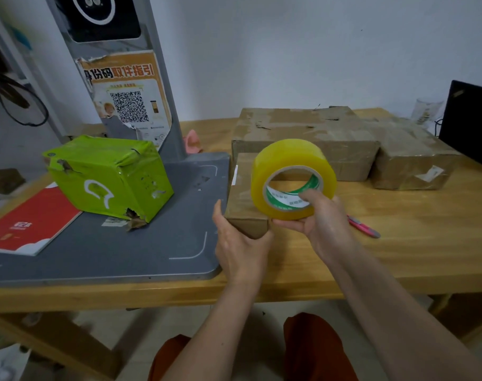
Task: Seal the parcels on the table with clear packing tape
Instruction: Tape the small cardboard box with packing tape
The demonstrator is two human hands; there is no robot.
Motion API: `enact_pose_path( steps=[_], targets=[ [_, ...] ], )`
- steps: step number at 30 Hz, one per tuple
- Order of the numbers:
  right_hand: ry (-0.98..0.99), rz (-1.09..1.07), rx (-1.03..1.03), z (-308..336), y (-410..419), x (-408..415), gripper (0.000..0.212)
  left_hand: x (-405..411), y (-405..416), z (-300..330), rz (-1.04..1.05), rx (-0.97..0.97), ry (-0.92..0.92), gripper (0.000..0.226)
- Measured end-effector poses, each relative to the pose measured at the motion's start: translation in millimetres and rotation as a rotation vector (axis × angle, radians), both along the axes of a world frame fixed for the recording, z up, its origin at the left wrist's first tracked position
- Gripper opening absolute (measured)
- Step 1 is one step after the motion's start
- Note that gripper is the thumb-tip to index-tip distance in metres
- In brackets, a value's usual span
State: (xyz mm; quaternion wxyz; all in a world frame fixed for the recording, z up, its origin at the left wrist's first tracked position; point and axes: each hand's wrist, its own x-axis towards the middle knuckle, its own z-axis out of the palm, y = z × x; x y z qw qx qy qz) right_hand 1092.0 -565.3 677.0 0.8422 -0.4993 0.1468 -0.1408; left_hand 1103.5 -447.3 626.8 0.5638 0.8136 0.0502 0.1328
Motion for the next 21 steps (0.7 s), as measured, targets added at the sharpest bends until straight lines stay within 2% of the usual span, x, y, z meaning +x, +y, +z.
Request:
enact_pose_path(
  steps=[4, 10, 13, 16, 21],
  targets=[
    [-0.013, -0.031, 0.002, -4, -1, -5, 0.044, -1, 0, 0, -0.022, 0.011, -0.011, 0.109],
    [0.033, -0.119, -0.138, 2, -6, -9, 0.039, 0, 0, -1, -0.043, 0.060, -0.035, 0.112],
    [0.008, -0.149, -0.245, 7, -8, -12, 0.032, 0, -2, -1, -0.051, 0.090, -0.040, 0.113],
    [-0.016, -0.157, -0.341, 13, -10, -15, 0.034, -1, -2, 0, -0.065, 0.106, -0.039, 0.113],
    [-0.022, -0.168, -0.369, 11, -10, -16, 0.033, -1, -3, 0, -0.072, 0.113, -0.049, 0.108]
  ],
)
